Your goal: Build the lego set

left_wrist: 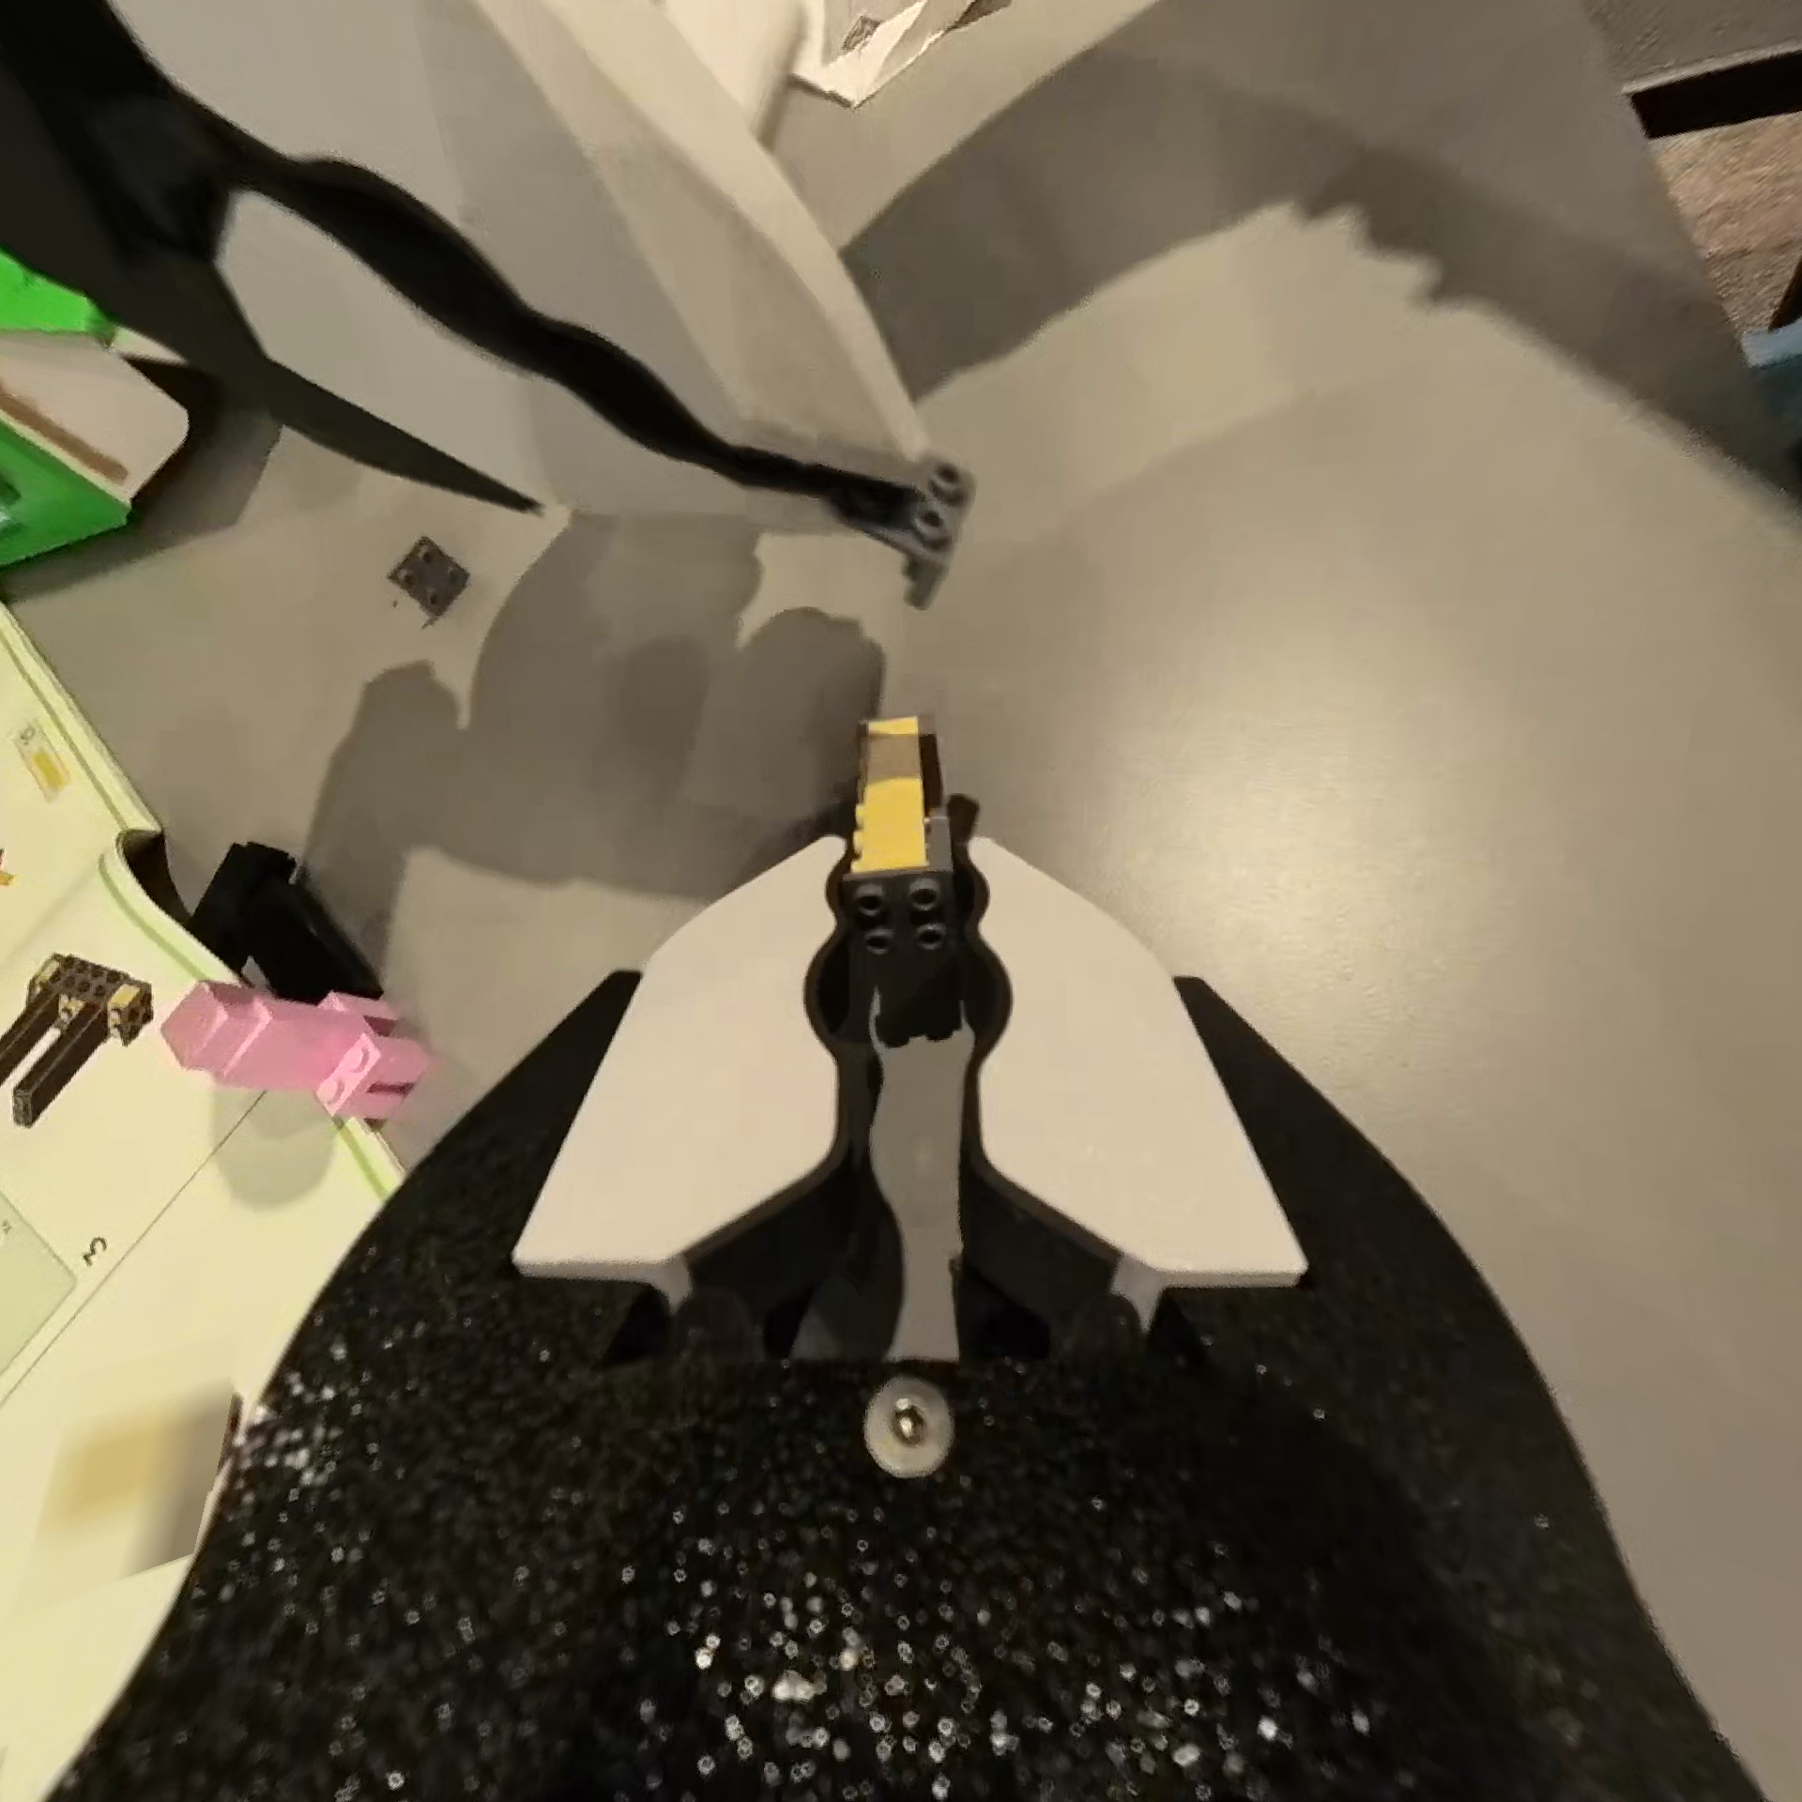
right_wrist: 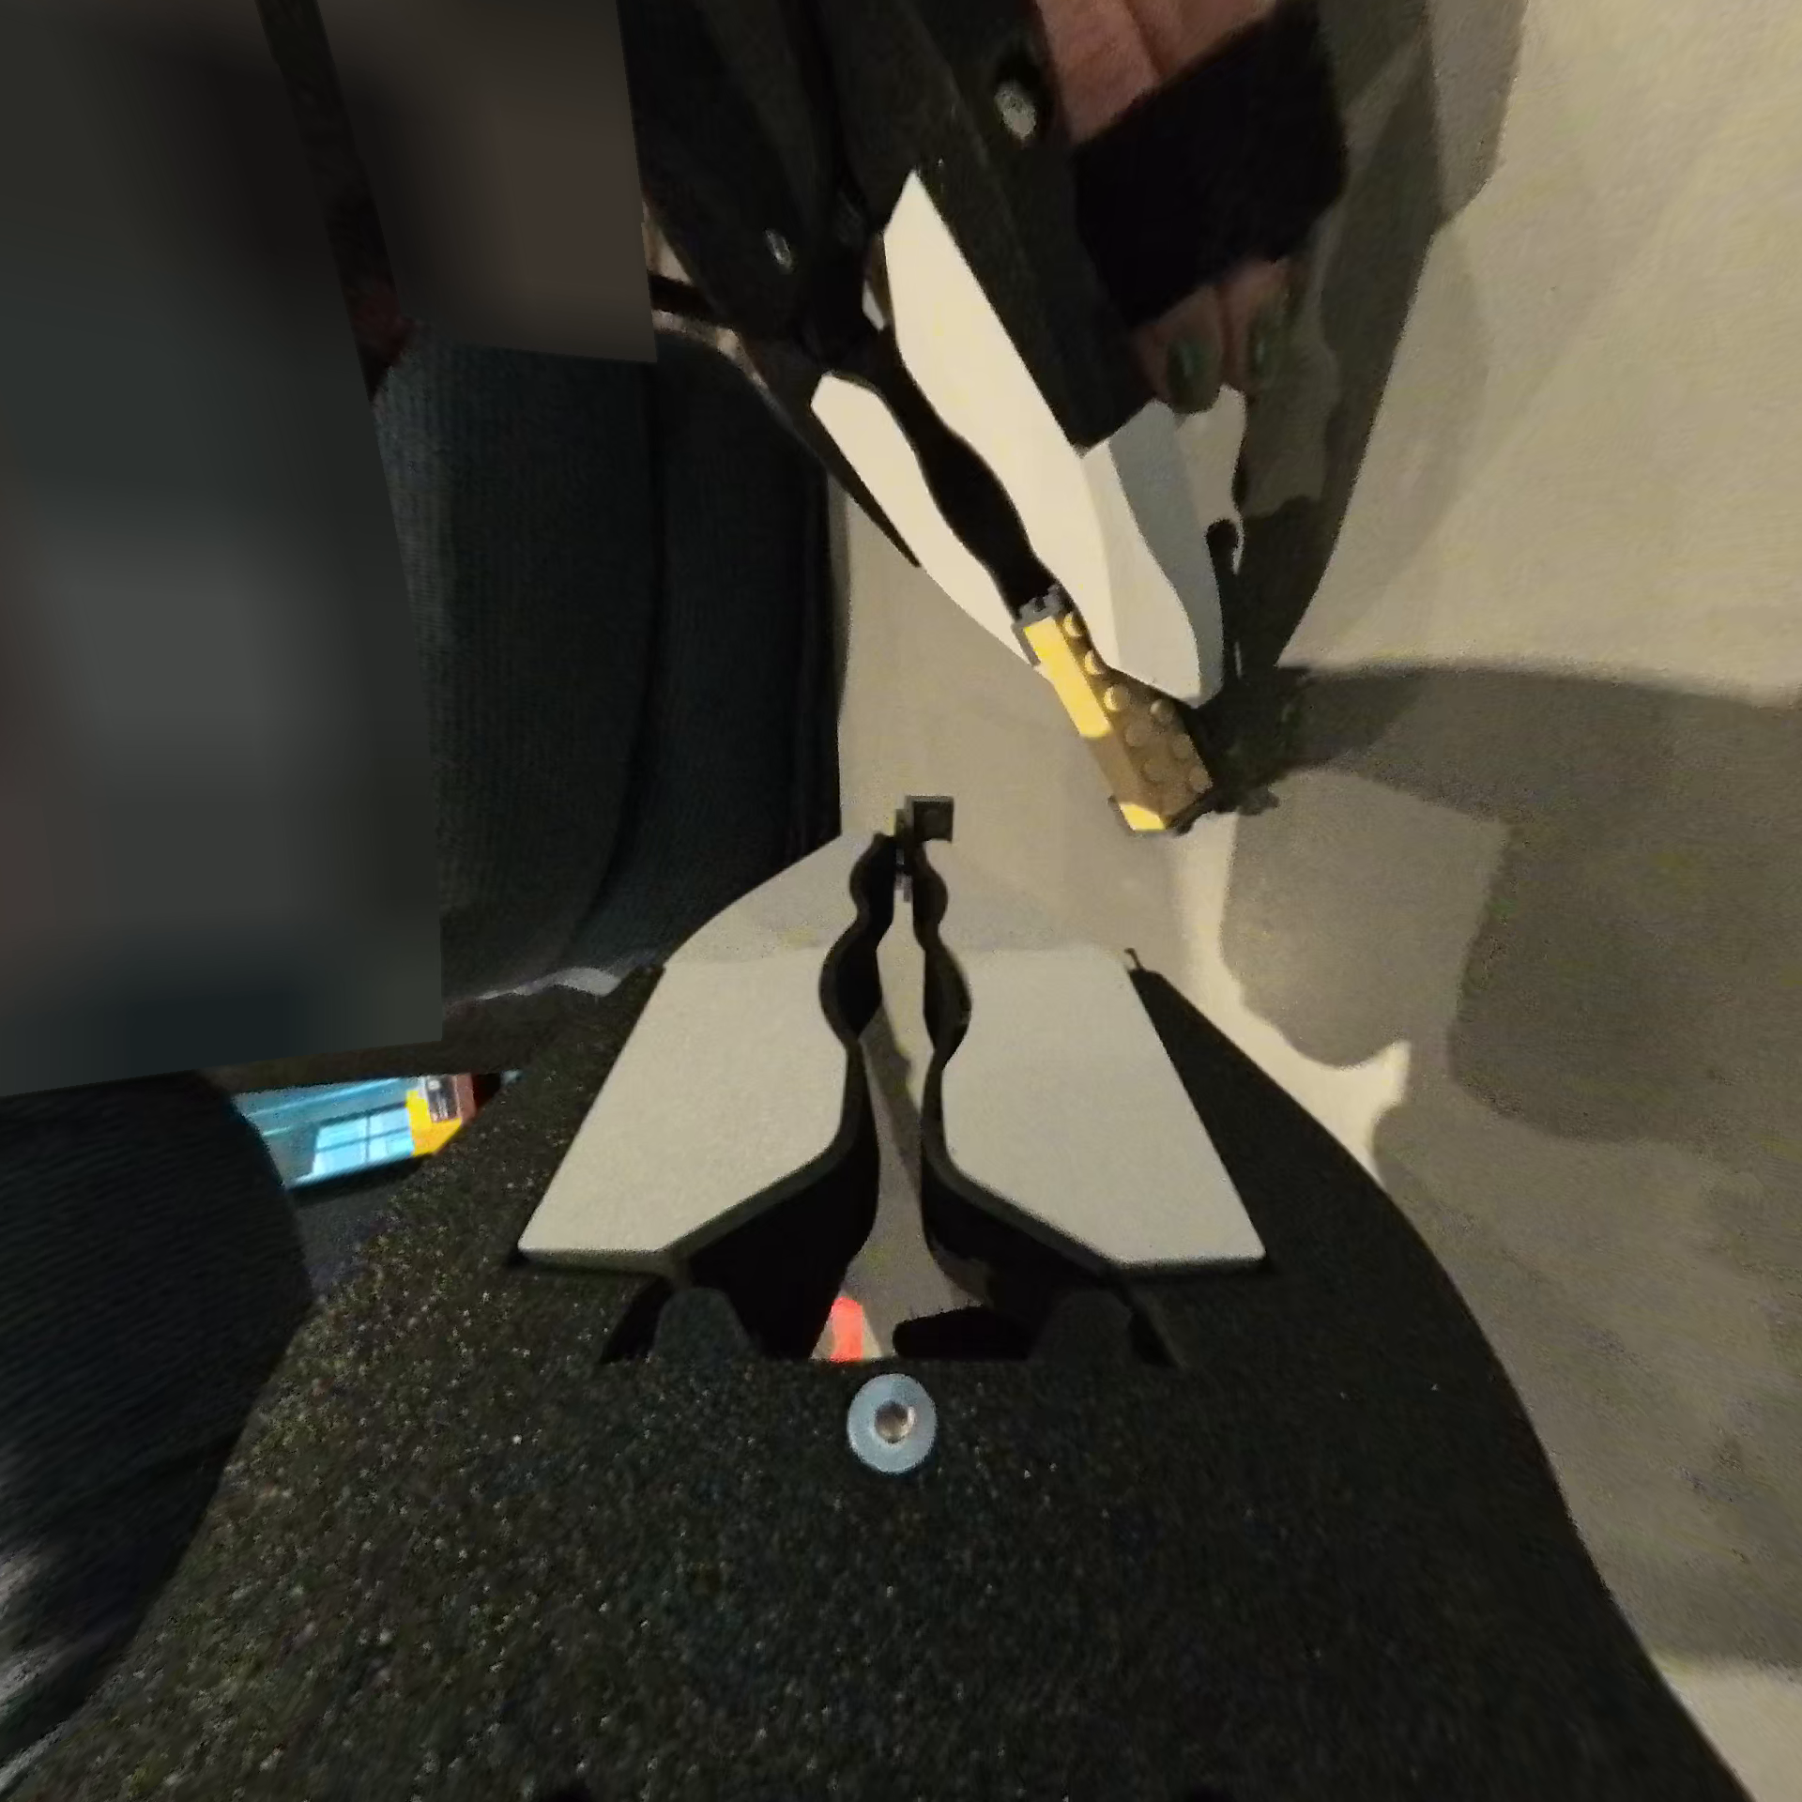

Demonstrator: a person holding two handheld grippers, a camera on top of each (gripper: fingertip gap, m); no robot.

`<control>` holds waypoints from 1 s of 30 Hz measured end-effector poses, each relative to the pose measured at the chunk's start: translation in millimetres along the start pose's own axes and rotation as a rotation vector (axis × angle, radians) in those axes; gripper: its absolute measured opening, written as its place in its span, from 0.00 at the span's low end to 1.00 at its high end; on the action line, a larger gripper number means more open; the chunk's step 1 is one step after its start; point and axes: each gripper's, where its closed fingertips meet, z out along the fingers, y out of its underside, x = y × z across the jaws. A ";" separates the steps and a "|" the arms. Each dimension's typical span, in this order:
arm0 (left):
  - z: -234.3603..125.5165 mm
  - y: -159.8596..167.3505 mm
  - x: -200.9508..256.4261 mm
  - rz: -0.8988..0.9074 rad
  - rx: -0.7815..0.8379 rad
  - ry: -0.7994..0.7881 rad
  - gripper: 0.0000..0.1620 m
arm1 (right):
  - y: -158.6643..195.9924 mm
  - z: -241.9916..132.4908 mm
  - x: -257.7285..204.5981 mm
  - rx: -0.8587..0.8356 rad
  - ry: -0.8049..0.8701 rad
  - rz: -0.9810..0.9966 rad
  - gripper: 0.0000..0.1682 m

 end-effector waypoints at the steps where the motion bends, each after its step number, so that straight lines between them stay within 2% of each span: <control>1: -0.4 0.7 -1.1 -0.009 -0.002 -0.002 0.13 | -1.1 2.0 0.9 -0.001 -0.006 -0.005 0.02; 11: -14.7 17.5 -10.2 -0.076 -0.034 0.021 0.30 | -18.6 10.5 10.4 -0.033 -0.007 -0.046 0.02; 15: -24.8 25.3 -12.3 -0.020 -0.036 0.039 0.28 | -29.5 10.3 14.0 -0.010 -0.012 -0.064 0.02; 23: -31.3 26.4 -22.1 0.048 -0.020 -0.016 0.23 | -40.2 12.5 21.4 0.069 -0.159 0.046 0.02; 27: -35.7 16.4 -27.9 0.060 0.038 -0.069 0.24 | -42.3 13.6 27.7 0.072 -0.183 0.069 0.02; 30: -37.2 8.9 -30.5 0.048 0.077 -0.101 0.28 | -42.4 13.3 29.9 0.065 -0.199 0.083 0.02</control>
